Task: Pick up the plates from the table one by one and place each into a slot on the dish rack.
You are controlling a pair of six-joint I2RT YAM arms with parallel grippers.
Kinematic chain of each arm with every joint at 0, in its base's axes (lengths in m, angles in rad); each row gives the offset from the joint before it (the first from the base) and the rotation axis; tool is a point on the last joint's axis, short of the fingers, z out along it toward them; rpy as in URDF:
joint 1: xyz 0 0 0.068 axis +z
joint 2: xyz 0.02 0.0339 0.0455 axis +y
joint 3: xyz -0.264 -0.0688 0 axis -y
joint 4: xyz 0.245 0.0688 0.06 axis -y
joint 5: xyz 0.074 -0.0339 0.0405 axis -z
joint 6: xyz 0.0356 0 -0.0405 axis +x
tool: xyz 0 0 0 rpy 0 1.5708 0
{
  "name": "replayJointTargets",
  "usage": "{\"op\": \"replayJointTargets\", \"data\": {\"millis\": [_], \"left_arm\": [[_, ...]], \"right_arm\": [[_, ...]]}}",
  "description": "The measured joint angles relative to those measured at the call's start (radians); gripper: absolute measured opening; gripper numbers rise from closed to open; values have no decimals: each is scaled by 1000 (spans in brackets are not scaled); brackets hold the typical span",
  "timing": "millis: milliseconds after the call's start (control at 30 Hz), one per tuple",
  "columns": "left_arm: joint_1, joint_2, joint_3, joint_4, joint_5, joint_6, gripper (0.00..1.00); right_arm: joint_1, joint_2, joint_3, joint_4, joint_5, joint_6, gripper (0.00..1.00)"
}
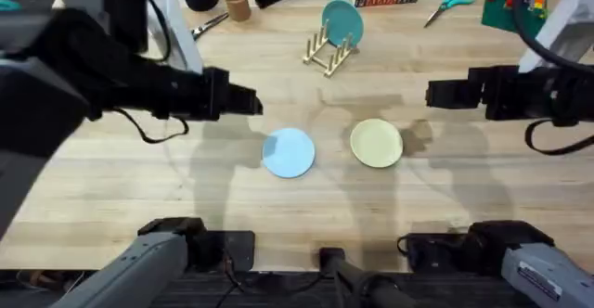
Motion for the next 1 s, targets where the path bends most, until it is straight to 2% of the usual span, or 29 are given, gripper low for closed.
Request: {"op": "replayJointTargets", "data": {"millis": [200, 333, 500, 667, 1000], "left_arm": [[46, 123, -89, 48, 181, 93, 42], [49, 207, -137, 77, 237, 147, 42], [52, 301, -190, 157, 263, 177, 43], [52, 371, -210, 175, 267, 202, 42], [52, 478, -213, 213, 230, 219, 43]], "right_arm": [[0, 0, 0, 0, 0, 0, 995], [0, 0, 0, 0, 0, 0, 996], [0, 0, 0, 0, 0, 0, 996], [0, 0, 1, 0, 0, 0, 996], [0, 0, 1, 0, 0, 0, 996]]}}
